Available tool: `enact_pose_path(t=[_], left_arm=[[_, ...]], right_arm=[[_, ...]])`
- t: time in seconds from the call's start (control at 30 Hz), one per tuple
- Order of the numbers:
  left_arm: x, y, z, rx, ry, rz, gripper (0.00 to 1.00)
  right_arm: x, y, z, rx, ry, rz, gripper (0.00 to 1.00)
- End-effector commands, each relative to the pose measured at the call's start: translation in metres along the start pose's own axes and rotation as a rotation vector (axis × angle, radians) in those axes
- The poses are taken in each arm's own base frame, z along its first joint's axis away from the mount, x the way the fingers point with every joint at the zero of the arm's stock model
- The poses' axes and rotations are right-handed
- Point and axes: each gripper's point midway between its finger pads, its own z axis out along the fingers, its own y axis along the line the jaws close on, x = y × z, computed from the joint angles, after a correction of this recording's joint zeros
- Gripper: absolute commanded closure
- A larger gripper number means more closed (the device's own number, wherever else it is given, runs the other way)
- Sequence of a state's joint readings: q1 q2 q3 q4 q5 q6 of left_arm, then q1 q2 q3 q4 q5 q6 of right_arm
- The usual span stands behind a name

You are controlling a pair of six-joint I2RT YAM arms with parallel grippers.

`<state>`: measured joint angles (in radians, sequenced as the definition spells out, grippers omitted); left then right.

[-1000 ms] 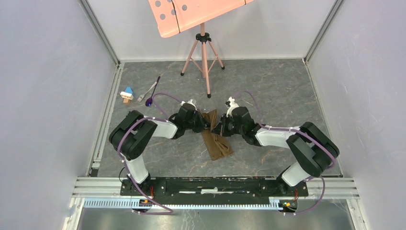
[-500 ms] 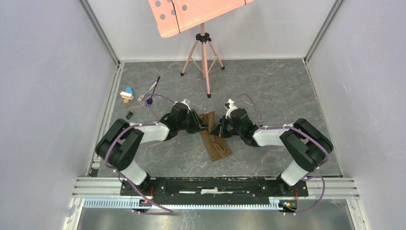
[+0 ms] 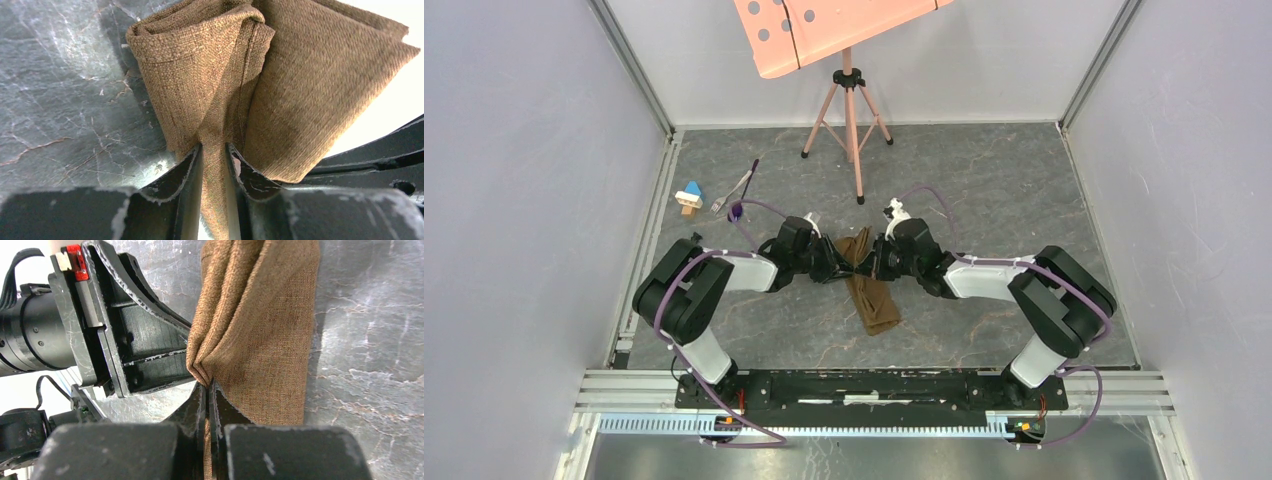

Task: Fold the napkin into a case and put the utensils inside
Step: Fold the 2/3-rectangle-folded napkin at the center of the board.

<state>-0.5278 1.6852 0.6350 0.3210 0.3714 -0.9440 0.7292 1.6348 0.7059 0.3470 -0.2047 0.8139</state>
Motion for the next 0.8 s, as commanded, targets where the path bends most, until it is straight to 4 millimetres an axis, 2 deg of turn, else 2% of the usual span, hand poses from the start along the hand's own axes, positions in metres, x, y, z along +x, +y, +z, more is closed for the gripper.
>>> enact_pose_path(t=[0.0, 0.1, 0.4, 0.77], left_arm=[[0.005, 0.009, 0.002, -0.017, 0.004, 0.042, 0.71], [0.006, 0.011, 0.002, -0.025, 0.009, 0.042, 0.72], [0.005, 0.01, 0.0, -0.024, 0.005, 0.046, 0.73], [0.001, 0.007, -0.004, -0.03, -0.003, 0.072, 0.75]], right_arm=[[-0.003, 0.011, 0.009, 0.001, -0.012, -0.043, 1.0], [0.004, 0.003, 0.013, 0.024, 0.012, -0.071, 1.0], [0.011, -0.01, 0.019, 0.057, 0.024, -0.107, 1.0], [0.026, -0.021, 0.025, 0.055, 0.05, -0.099, 1.0]])
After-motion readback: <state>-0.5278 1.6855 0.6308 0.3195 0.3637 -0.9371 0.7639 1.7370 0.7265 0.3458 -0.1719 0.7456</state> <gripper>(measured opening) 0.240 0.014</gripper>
